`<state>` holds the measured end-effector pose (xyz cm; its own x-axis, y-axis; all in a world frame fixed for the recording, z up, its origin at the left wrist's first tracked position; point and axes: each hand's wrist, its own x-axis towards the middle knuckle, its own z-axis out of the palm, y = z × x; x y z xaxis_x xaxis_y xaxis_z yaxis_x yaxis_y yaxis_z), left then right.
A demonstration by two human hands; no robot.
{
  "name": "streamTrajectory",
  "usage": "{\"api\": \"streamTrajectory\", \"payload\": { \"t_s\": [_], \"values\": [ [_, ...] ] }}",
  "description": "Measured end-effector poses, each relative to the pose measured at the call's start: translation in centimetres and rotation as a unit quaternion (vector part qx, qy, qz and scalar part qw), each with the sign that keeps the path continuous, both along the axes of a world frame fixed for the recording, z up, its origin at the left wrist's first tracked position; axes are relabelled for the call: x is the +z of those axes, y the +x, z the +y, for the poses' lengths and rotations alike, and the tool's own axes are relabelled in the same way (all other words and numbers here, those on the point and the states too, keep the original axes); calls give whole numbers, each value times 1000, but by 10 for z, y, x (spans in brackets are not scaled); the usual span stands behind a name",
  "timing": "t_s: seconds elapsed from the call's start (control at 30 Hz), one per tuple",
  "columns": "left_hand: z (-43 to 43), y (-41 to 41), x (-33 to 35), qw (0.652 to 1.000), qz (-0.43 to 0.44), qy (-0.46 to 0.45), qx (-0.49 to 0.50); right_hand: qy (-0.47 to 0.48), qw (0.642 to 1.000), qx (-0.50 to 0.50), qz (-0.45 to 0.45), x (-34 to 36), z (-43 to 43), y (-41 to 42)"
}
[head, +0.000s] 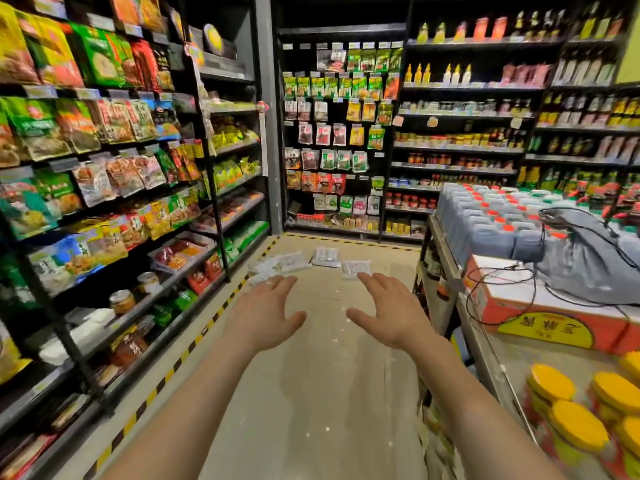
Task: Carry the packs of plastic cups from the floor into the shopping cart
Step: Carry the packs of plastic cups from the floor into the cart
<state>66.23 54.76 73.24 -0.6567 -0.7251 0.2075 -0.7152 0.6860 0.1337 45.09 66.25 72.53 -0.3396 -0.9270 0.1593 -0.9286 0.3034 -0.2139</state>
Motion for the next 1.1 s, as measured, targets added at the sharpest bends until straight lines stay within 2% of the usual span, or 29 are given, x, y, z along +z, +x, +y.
{"api": "streamTrajectory", "payload": {
  "t_s": [0.33,0.6,0.87,1.1],
  "values": [
    [-236,-110,3,1000,0,7,-21,-28,999,-40,14,7,-219,-93],
    [-383,-211,-8,999,-9,21,-47,-17,998,-63,8,-4,-357,-192],
    [-538,-356,-27,998,-22,11,-61,-18,997,-67,-15,-26,-518,-335],
    [-672,-496,-18,998,-8,31,-63,-12,998,-59,-15,-21,-648,-478]
  ]
}}
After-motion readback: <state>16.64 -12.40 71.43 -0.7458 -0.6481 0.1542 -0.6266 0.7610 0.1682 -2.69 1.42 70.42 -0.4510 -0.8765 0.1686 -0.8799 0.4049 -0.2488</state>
